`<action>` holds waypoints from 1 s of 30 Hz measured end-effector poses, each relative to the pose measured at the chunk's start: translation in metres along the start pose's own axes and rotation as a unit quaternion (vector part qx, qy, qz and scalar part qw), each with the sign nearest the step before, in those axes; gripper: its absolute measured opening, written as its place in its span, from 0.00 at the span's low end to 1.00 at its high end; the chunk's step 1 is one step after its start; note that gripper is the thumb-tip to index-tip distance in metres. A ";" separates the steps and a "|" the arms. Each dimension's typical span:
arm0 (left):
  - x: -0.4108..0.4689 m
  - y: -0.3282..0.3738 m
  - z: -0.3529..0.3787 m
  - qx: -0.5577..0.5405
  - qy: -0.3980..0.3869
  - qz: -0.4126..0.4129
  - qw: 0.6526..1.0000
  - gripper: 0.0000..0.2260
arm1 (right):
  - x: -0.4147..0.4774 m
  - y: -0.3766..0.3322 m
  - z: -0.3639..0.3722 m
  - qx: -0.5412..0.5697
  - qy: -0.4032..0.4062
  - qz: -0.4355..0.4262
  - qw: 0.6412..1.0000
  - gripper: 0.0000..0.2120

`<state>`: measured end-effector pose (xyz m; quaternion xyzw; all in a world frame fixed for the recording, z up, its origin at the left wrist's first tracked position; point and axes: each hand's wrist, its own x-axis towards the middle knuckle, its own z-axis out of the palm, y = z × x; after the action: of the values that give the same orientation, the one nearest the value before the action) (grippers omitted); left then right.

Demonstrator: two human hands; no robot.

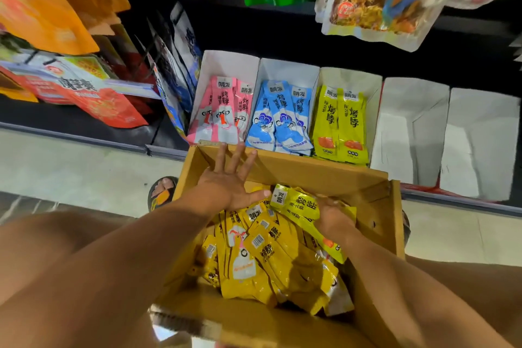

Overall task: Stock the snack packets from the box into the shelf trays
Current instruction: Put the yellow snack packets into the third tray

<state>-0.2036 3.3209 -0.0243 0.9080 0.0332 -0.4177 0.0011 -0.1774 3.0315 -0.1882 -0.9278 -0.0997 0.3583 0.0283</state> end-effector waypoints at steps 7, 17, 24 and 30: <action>0.000 -0.001 0.001 0.005 -0.008 -0.004 1.000 0.49 | -0.001 -0.010 0.022 -0.106 0.019 0.041 0.993 0.35; -0.003 -0.002 -0.004 -0.028 -0.014 0.010 0.999 0.49 | 0.003 0.008 0.018 -0.124 0.021 -0.021 0.992 0.28; 0.000 -0.004 -0.001 -0.024 -0.019 0.012 0.999 0.50 | -0.004 -0.007 0.027 -0.108 -0.022 -0.042 0.993 0.21; 0.003 -0.004 0.001 -0.016 -0.019 0.005 1.000 0.49 | -0.010 -0.006 0.005 -0.043 -0.031 -0.053 0.997 0.16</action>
<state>-0.2025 3.3255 -0.0272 0.8999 0.0356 -0.4342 0.0185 -0.1896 3.0354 -0.1846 -0.9100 -0.1649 0.3804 0.0036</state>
